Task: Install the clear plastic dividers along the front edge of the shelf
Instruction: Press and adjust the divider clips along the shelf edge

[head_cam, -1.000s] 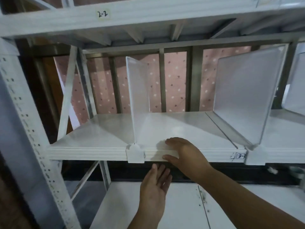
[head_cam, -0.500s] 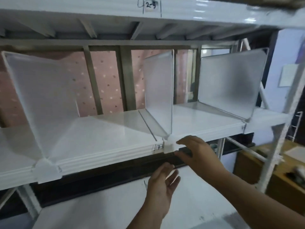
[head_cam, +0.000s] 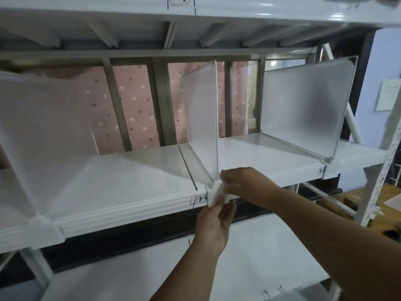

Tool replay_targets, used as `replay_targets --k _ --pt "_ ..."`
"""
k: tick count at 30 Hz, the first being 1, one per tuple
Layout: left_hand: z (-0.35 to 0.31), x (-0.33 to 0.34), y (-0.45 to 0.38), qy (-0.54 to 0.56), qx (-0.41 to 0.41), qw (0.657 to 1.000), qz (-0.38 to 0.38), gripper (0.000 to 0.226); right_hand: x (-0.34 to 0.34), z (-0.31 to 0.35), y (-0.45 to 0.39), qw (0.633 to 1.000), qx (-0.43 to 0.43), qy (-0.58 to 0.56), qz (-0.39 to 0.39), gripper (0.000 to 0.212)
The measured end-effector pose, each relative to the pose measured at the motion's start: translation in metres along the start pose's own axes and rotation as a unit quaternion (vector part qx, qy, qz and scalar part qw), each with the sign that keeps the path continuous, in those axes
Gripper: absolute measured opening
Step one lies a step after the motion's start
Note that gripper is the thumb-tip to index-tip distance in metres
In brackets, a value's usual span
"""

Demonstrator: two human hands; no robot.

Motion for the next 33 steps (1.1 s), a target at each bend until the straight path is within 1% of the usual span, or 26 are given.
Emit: replay_targets --k 3,7,11,16,18,20,27,31,33 --pt "-0.005 0.000 -0.001 -0.005 0.009 1.000 -0.002 0.035 0.004 0.005 -0.004 0.999 -0.015 0.051 0.002 0.025" --pt "-0.008 0.000 -0.002 -0.004 0.016 1.000 -0.002 0.025 0.005 0.002 -0.007 0.997 -0.004 0.067 -0.022 0.016" --pt "-0.008 -0.003 -0.004 0.009 0.014 1.000 -0.007 0.033 0.006 -0.010 -0.007 0.998 0.044 0.022 -0.045 0.023" --pt "-0.008 -0.002 -0.003 0.021 0.007 1.000 0.002 0.035 0.008 -0.017 -0.007 0.995 0.083 -0.002 -0.060 0.033" --pt "-0.009 -0.002 -0.002 0.027 0.010 1.000 0.006 0.043 0.008 -0.018 -0.008 0.994 0.090 0.002 -0.063 0.033" --pt "-0.010 -0.002 -0.002 0.026 0.012 1.000 0.009 0.045 0.008 -0.018 -0.007 0.993 0.098 0.007 -0.070 0.032" --pt "-0.016 -0.008 -0.001 0.020 0.016 1.000 0.013 0.036 0.010 -0.017 -0.010 0.990 0.107 0.044 -0.086 0.032" --pt "-0.019 -0.011 -0.001 0.019 0.018 1.000 0.009 0.023 0.010 -0.012 -0.012 0.986 0.093 0.103 -0.093 0.021" --pt "-0.020 -0.011 0.000 0.016 0.017 1.000 0.006 0.022 0.010 -0.012 -0.012 0.983 0.098 0.120 -0.096 0.027"
Point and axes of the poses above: each hand's wrist, its own y-axis away from the middle knuckle, its own x-axis out of the palm, z = x × y, the point moved 8 cm from there along -y, towards the middle knuckle, and after that the axes turned 5 degrees about y, right-handed, at the moved point
